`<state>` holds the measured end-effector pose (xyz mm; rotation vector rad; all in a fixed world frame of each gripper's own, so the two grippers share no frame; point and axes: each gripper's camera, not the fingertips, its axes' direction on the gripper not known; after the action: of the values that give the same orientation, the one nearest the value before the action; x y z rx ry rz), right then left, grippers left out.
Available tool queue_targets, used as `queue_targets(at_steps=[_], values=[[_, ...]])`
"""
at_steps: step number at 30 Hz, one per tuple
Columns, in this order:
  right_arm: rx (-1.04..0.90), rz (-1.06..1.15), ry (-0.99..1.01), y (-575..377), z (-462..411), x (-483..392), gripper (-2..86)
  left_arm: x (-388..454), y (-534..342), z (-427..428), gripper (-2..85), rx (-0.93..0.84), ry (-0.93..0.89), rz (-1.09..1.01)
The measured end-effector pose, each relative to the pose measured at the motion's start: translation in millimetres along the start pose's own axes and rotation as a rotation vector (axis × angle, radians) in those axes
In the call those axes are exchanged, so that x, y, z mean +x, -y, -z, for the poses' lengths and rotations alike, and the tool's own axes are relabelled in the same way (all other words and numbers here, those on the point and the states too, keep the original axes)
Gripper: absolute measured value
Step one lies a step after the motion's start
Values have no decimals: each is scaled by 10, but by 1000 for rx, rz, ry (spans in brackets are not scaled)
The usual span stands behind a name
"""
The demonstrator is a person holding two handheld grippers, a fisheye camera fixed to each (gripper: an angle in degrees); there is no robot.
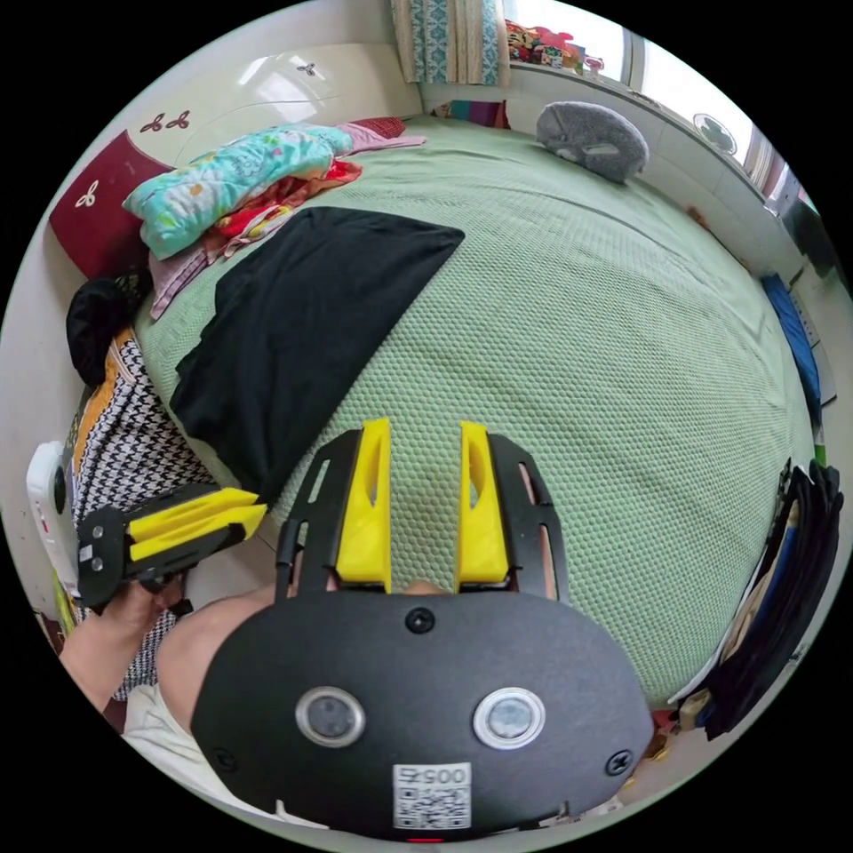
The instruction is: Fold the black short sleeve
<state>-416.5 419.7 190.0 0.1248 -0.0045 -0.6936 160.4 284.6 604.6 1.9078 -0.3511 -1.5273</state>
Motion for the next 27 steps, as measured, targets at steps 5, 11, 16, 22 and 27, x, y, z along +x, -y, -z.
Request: queue_targets(at_steps=[5, 11, 16, 22, 27], values=[[-2, -5, -16, -1, -6, 84, 116, -333, -94, 488, 103, 183, 18, 61], [-6, -3, -19, 24, -10, 159, 117, -999, 226, 798, 137, 285, 151, 143], [-18, 36, -47, 61, -31, 181, 117, -1348, 647, 702, 166, 249, 227, 115], [-20, 40, -48, 132, -29, 324, 115, -1494, 816, 450, 96, 160, 253, 133], [-1, 26, -33, 163, 26, 449, 112, -1328, 725, 557, 20, 209, 272, 118]])
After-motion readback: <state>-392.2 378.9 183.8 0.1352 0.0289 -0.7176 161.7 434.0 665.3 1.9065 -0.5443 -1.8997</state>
